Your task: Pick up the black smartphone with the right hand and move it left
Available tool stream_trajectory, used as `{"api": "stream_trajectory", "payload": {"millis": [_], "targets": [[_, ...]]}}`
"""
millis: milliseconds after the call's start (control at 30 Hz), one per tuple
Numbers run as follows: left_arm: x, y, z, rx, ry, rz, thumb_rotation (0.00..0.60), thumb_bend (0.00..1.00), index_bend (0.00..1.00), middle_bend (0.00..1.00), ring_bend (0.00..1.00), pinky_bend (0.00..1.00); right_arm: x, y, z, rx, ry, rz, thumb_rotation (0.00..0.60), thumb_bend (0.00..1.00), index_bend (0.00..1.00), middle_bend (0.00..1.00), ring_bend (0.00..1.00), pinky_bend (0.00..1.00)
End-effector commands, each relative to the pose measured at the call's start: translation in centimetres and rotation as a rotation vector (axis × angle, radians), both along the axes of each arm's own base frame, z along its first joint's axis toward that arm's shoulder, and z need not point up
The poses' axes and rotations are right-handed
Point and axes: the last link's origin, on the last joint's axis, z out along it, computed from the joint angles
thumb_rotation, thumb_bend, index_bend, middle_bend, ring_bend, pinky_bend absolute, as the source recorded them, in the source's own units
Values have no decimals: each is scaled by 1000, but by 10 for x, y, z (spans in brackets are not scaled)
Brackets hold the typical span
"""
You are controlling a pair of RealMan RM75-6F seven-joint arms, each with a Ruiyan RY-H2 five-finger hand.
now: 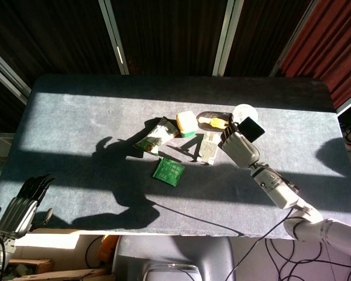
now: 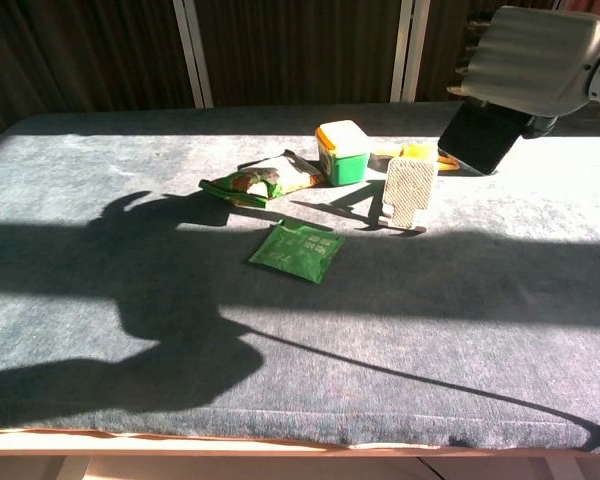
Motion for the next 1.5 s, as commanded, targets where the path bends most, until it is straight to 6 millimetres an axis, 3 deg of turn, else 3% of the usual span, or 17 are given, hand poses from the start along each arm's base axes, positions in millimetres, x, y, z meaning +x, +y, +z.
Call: {"api": "stream_trajectory", "payload": {"millis": [33,367,1000,1500], "targets": [[0,0,0,2,-1,1,600,408,0,0,0,0,38,-11,-13,-31,177,164,600,211,960,676,459,312],[-1,0,2,0,-9,4,600,408,0,0,0,0,49,-18,-42,26,309,262,600,211,959,676,459,312],[-1,0,1,-6,-5,2,600,407,0,0,0,0,28,-17,-74,107,320,241,600,211,960,676,463,312],[-1,-1,1,-11,-4,-1,600,407,0,0,0,0,21,-17,-86,133,329,222,600,211,959,676,467,312]]}}
